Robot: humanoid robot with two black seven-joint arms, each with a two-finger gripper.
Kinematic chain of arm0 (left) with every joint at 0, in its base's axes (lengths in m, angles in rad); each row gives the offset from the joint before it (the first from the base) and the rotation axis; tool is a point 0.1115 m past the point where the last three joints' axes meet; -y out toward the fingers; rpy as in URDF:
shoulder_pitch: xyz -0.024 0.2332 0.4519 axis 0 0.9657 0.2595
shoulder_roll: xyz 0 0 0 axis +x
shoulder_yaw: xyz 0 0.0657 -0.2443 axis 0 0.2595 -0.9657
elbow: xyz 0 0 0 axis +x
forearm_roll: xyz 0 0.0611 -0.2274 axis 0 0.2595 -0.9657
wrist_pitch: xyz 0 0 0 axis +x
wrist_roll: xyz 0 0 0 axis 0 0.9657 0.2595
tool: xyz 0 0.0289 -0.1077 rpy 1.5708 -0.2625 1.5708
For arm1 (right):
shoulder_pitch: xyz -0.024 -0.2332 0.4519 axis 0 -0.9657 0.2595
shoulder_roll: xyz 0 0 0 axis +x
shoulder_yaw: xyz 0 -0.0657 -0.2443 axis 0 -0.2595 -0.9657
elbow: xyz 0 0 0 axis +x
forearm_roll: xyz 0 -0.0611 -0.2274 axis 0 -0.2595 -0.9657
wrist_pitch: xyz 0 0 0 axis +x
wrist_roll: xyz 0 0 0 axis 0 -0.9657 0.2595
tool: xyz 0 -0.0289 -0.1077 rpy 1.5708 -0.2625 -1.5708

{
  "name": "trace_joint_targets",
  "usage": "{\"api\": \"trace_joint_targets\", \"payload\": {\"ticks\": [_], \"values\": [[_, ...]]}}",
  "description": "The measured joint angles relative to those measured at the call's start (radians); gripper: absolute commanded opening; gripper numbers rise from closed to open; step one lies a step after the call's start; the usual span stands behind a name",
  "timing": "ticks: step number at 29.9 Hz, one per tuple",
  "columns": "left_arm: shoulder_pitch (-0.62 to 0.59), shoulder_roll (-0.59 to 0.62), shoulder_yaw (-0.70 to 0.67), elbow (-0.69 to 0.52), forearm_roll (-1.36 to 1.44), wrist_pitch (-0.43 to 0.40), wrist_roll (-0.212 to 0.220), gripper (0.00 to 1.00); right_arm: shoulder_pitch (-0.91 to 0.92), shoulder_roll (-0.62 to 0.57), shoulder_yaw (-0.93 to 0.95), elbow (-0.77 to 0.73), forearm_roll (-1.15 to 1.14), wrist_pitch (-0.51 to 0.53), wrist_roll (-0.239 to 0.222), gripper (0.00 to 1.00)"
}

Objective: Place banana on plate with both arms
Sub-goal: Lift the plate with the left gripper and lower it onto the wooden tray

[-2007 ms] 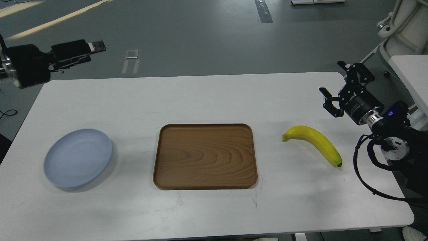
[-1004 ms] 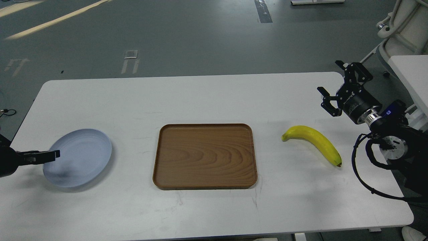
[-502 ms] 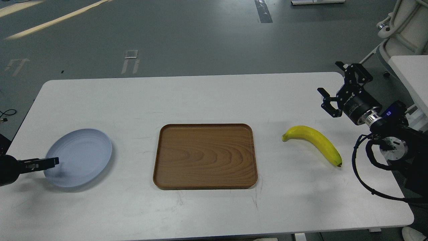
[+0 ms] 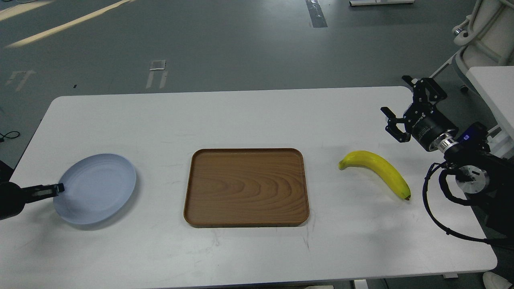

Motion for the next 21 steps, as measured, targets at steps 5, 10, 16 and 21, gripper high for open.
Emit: {"api": "trace_joint_targets", "payload": {"ticks": [5, 10, 16, 21], "values": [[-0.013, 0.003, -0.005, 0.000, -0.035, -0.012, 0.000, 0.00, 0.004, 0.000, 0.000, 0.001, 0.000, 0.000, 0.000, 1.00], [-0.148, 0.007, -0.005, -0.019, -0.097, -0.111, 0.000, 0.00, 0.005, -0.001, 0.000, 0.002, 0.000, 0.000, 0.000, 1.00], [-0.343, -0.027, 0.000, -0.143, -0.072, -0.188, 0.000, 0.00, 0.008, -0.008, -0.001, 0.001, 0.000, 0.000, 0.000, 1.00], [-0.437, -0.140, 0.001, -0.259, 0.044, -0.194, 0.000, 0.00, 0.008, -0.011, -0.002, -0.001, 0.000, 0.000, 0.000, 1.00]]}}
